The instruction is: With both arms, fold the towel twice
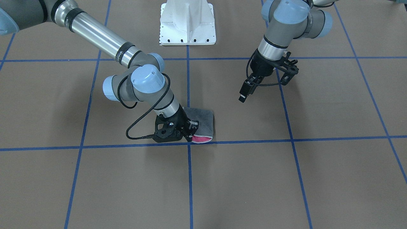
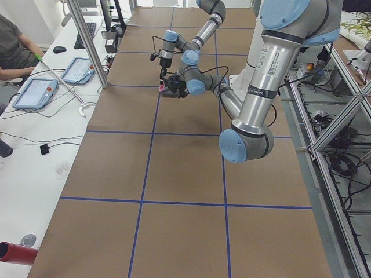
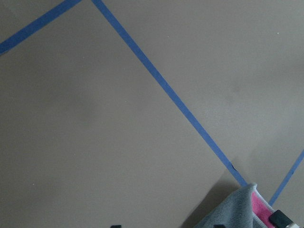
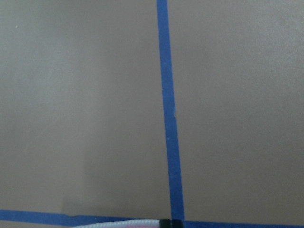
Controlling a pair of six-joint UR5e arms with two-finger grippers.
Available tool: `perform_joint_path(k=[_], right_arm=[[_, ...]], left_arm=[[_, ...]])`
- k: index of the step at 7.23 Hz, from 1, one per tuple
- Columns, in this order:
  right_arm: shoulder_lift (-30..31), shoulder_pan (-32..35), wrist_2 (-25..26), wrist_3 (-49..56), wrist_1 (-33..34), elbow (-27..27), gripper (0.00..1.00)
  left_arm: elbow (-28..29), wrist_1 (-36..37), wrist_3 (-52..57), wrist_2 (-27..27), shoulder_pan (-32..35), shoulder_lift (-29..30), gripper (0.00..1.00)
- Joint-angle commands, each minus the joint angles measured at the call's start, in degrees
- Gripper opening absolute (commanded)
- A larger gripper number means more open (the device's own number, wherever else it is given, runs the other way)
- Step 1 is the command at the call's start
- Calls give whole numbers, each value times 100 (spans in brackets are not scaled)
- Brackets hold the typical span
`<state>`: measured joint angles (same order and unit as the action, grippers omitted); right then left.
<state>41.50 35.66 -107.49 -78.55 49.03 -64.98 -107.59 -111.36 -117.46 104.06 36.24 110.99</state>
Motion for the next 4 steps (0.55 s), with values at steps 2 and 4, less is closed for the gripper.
perform_joint_path(k=[2,4], right_arm=[[261,-77,0,-64,274,-427,0],[375,-95,-26,-64,291,-567,0]], left_arm=[[-8,9,-32,0,6,1,71],[-8,9,-32,0,-3,1,71]])
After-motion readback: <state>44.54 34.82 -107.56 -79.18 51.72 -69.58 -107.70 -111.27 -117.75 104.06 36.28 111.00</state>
